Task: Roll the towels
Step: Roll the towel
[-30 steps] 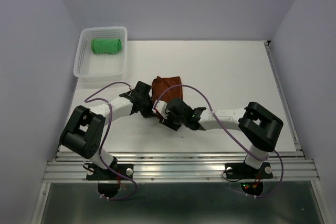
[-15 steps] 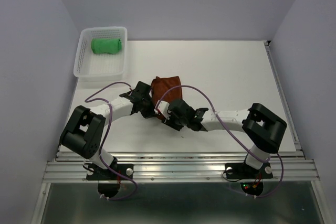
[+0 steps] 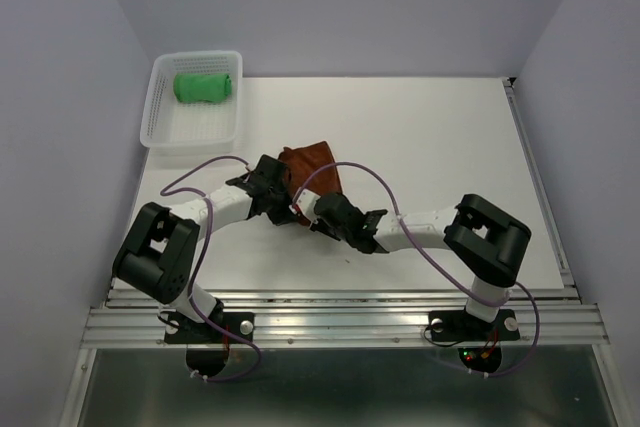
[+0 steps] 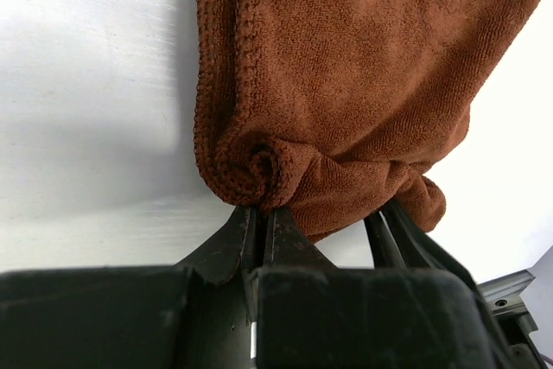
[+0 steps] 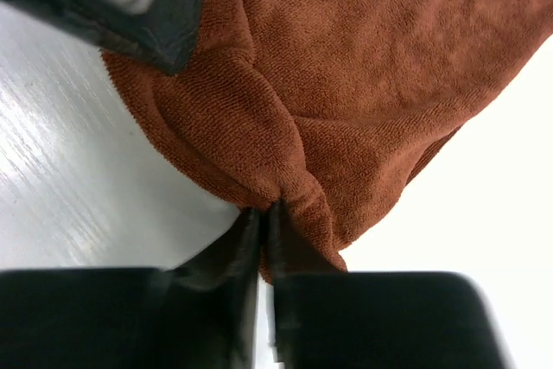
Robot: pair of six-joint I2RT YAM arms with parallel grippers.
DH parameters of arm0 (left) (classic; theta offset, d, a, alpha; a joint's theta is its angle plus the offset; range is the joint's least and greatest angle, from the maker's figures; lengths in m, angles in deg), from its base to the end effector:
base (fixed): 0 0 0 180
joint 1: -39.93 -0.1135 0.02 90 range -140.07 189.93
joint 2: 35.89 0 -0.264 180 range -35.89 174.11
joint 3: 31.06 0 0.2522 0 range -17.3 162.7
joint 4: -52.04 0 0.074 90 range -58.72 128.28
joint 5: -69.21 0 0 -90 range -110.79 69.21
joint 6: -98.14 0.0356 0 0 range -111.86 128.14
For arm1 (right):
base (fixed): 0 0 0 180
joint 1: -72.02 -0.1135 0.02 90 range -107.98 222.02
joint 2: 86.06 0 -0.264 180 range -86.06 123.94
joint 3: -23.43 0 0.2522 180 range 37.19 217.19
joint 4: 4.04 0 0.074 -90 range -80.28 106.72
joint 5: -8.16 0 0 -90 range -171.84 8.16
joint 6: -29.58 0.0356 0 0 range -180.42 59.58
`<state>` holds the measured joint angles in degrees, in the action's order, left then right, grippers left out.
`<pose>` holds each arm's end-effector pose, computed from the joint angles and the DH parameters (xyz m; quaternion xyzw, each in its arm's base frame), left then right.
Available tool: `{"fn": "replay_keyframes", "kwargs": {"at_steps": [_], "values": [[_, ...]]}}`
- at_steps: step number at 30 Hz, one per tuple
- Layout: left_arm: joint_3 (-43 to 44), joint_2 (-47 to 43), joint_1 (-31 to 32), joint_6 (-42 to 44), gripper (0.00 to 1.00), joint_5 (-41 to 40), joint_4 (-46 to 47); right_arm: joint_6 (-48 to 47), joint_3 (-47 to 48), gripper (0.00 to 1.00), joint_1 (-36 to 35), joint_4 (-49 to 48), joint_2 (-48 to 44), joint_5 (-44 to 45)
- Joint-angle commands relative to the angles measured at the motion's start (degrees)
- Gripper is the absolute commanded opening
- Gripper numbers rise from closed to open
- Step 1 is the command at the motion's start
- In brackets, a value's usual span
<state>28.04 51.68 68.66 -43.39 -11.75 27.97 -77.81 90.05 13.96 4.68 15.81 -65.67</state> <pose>0.2577 -0.1476 0.1704 -0.1618 0.9305 -0.2634 0.1966 0.1979 0.2987 0.1512 -0.5141 0.7544 0.0131 0.4079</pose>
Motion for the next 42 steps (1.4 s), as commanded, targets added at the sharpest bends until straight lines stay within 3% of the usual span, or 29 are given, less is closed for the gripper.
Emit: {"fn": "replay_keyframes", "kwargs": {"at_steps": [1,4,6,9,14,17,28,33,42], "values": [[-1.3,-2.5,-0.7,1.8,0.00,0.4,-2.4,1.9,-2.1,0.01,0.1,1.6,3.2,2.0],[-1.4,-3.5,-0.8,1.8,0.00,0.4,-2.8,5.6,-1.4,0.01,0.1,6.0,0.5,-2.3],[-1.7,-4.5,-0.7,1.7,0.10,0.4,-2.8,8.5,-0.7,0.01,0.1,9.2,-1.2,-3.9],[-3.0,-7.8,-0.8,1.3,0.37,0.0,-2.6,13.0,2.0,0.01,0.1,15.7,-4.2,-11.3],[-4.5,-14.1,-0.8,0.8,0.55,-0.7,-3.9,20.5,7.6,0.01,0.1,25.5,-4.3,-24.3],[-5.3,-16.8,-0.7,1.0,0.64,-1.6,-5.9,23.4,13.0,0.01,0.8,31.8,1.5,-32.5],[-7.8,-29.8,-0.8,-3.0,0.78,-8.4,-15.8,27.3,26.2,0.01,10.4,38.4,8.6,-57.4],[-7.8,-33.3,-1.1,-5.1,0.84,-14.7,-20.2,26.4,30.9,0.01,12.4,42.6,13.4,-60.9],[-11.0,-34.0,-1.8,-4.4,0.84,-10.8,-16.2,22.6,40.6,0.01,13.7,48.8,22.1,-62.9]]}}
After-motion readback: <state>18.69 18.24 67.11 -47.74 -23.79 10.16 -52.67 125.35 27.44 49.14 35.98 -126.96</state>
